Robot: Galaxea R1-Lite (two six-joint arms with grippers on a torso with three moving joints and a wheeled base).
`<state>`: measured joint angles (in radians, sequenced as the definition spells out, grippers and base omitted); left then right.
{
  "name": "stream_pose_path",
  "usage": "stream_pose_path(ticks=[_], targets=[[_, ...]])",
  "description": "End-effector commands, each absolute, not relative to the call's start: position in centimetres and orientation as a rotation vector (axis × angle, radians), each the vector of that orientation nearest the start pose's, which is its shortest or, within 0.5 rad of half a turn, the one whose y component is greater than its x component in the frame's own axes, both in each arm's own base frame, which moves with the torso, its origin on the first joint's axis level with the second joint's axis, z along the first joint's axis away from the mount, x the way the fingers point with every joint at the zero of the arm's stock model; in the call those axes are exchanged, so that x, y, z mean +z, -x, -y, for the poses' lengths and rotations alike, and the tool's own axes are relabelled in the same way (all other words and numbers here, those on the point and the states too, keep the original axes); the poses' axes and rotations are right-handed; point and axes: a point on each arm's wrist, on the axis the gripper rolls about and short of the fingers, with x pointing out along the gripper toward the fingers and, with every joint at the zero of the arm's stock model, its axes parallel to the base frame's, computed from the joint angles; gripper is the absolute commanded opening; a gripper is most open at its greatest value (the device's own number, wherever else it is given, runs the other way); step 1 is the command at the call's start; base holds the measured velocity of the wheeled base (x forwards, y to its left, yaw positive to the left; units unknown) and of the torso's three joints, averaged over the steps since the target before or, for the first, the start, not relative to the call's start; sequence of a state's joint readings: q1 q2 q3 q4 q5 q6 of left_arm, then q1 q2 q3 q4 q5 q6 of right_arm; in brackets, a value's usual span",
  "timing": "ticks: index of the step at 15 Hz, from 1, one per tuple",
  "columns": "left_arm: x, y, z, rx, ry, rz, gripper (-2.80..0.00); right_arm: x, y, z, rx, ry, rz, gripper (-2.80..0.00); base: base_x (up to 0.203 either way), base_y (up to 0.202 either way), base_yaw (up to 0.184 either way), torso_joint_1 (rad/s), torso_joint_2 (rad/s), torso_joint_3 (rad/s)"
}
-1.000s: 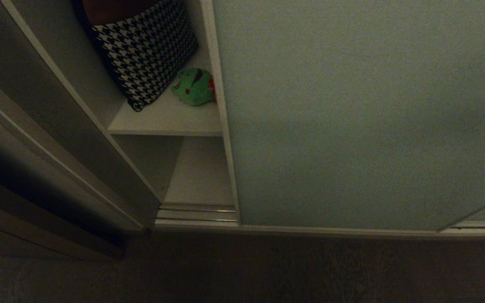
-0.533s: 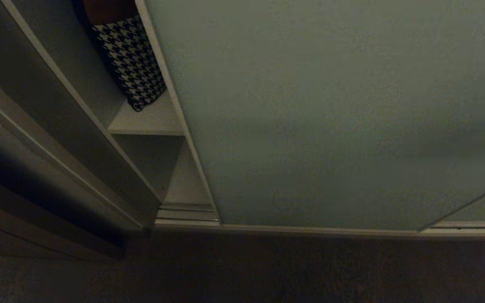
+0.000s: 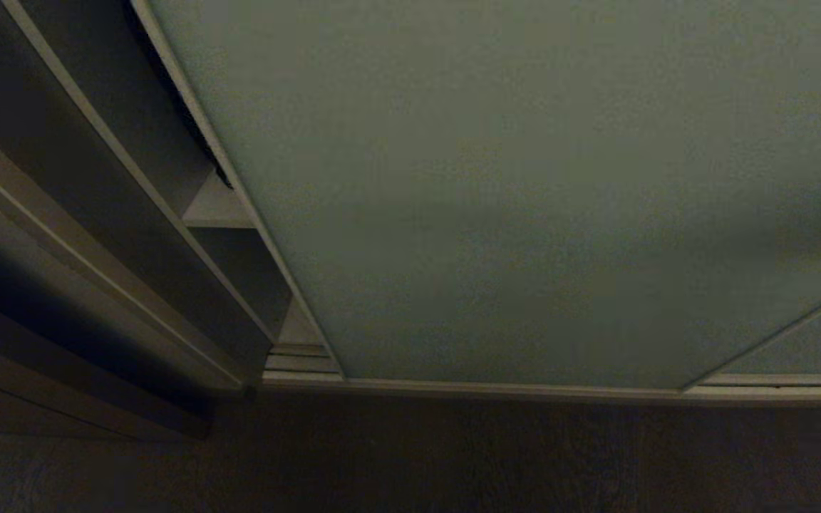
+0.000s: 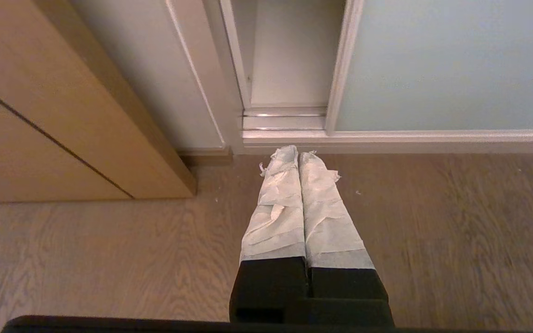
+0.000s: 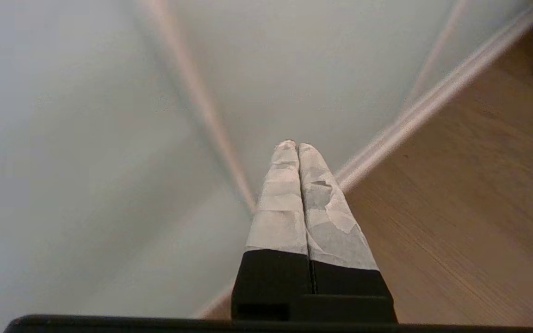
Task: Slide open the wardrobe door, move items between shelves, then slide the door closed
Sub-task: Close the door
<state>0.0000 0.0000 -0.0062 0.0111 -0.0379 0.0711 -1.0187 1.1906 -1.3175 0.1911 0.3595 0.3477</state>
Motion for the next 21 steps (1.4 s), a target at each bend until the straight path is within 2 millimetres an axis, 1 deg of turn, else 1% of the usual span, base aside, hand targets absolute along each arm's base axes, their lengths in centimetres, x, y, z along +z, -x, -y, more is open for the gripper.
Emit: stream_pose_path(ticks=[1, 4, 8, 10, 14, 18, 21], targets=[[7.6, 2.3, 0.1, -0.039, -0.072, -0.005, -2.80, 36.8, -10.6, 15.7, -0.649, -0.411, 0.035, -2.80, 0.000, 0.000, 0.000, 0.000, 0.00, 0.000], [7.6, 2.3, 0.1, -0.039, -0.072, -0.005, -2.80, 37.3, -12.4, 17.6, -0.530, -0.427, 0.020, -2.80, 0.000, 0.000, 0.000, 0.000, 0.00, 0.000], [7.6, 2.3, 0.1, -0.039, -0.072, -0.004, -2.80, 37.2, -13.9, 18.2, -0.275, -0.539, -0.020, -2.80, 0.000, 0.000, 0.000, 0.000, 0.00, 0.000], [7.6, 2.3, 0.1, -0.039, -0.072, -0.005, -2.80, 36.8, -14.4, 18.6, -0.255, -0.562, -0.037, -2.80, 0.000, 0.000, 0.000, 0.000, 0.00, 0.000], [7.6, 2.3, 0.1, -0.039, -0.072, -0.006, -2.80, 36.5, -16.1, 18.6, -0.202, -0.607, -0.056, -2.80, 0.000, 0.000, 0.000, 0.000, 0.00, 0.000], [7.6, 2.3, 0.1, -0.039, -0.072, -0.004, -2.80, 36.2, -18.2, 19.6, -0.166, -0.616, -0.076, -2.80, 0.000, 0.000, 0.000, 0.000, 0.00, 0.000], [7.6, 2.3, 0.1, -0.039, -0.072, -0.005, -2.80, 36.0, -19.2, 19.2, -0.127, -0.624, -0.096, -2.80, 0.000, 0.000, 0.000, 0.000, 0.00, 0.000]])
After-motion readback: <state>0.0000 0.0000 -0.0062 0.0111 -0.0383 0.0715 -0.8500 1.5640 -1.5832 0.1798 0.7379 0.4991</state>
